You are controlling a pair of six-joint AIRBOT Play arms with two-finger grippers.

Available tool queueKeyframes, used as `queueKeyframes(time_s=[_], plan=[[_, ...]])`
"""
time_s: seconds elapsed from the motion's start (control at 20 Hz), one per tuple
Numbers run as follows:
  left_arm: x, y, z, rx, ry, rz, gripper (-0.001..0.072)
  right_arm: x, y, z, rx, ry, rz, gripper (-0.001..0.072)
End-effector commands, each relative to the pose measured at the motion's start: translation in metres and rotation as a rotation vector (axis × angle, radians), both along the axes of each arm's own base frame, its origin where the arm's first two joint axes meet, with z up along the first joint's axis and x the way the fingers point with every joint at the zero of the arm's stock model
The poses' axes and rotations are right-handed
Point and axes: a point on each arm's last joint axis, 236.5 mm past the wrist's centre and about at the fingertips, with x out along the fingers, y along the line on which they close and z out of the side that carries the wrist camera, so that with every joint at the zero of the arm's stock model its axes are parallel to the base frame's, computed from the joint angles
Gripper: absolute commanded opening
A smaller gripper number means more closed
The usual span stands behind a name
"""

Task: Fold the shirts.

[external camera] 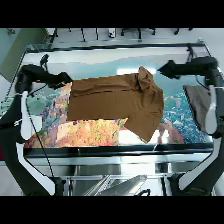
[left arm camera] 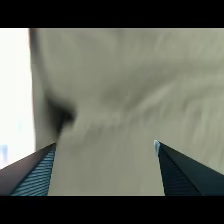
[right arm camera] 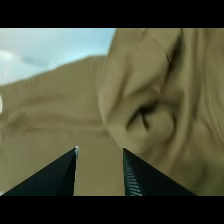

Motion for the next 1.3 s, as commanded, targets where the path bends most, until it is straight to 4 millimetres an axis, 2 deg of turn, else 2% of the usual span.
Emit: queueKeyframes(time_s=[0.0, 0.05, 0.2, 0.3, 0.35, 0.5, 0.55, 0.7, 0.75, 0.8, 0.85, 1.1, 1.15, 1.2, 1.25], plan=[[-0.085, 0.025, -0.020, -0.074, 0.323, -0.053, 0.0604, -0.084, -0.037, -0.026, 0.022, 0.268, 0.069, 0.0265], [-0.106, 0.023, -0.037, -0.096, 0.401, -0.051, 0.0534, -0.104, -0.044, -0.046, -0.004, 0.341, 0.054, 0.0265], [-0.148, 0.009, -0.081, -0.132, 0.541, -0.057, 0.0535, -0.147, -0.056, -0.094, -0.064, 0.473, 0.031, 0.0267], [-0.163, 0.003, -0.095, -0.140, 0.581, -0.066, 0.0535, -0.162, -0.052, -0.113, -0.051, 0.517, 0.038, 0.0287], [-0.167, 0.004, -0.099, -0.136, 0.595, -0.065, 0.0534, -0.168, -0.049, -0.121, -0.044, 0.533, 0.041, 0.0332], [-0.164, 0.004, -0.102, -0.134, 0.583, -0.051, 0.0534, -0.180, -0.043, -0.139, -0.037, 0.557, 0.042, 0.0349], [-0.160, 0.002, -0.103, -0.134, 0.569, -0.046, 0.0534, -0.182, -0.041, -0.143, -0.035, 0.561, 0.040, 0.0392], [-0.147, -0.014, -0.109, -0.103, 0.513, -0.054, 0.0532, -0.179, -0.029, -0.151, -0.050, 0.546, 0.054, 0.0391], [-0.144, -0.020, -0.109, -0.094, 0.501, -0.063, 0.0475, -0.177, -0.024, -0.152, -0.060, 0.537, 0.062, 0.0391], [-0.142, -0.026, -0.110, -0.085, 0.484, -0.081, 0.0163, -0.173, -0.020, -0.154, -0.073, 0.526, 0.064, 0.0391], [-0.141, -0.029, -0.111, -0.078, 0.468, -0.106, 0.0019, -0.168, -0.017, -0.156, -0.088, 0.511, 0.060, 0.0391], [-0.137, -0.030, -0.112, -0.070, 0.451, -0.101, 0.0016, -0.146, -0.012, -0.159, -0.113, 0.444, 0.013, 0.0381], [-0.136, -0.030, -0.112, -0.069, 0.448, -0.099, 0.0016, -0.140, -0.008, -0.155, -0.087, 0.425, 0.003, 0.0352], [-0.136, -0.030, -0.112, -0.071, 0.446, -0.098, 0.0016, -0.134, 0.001, -0.149, -0.040, 0.392, 0.015, 0.0245], [-0.135, -0.033, -0.110, -0.071, 0.442, -0.102, 0.0015, -0.127, 0.012, -0.142, 0.007, 0.358, 0.027, 0.0174]])
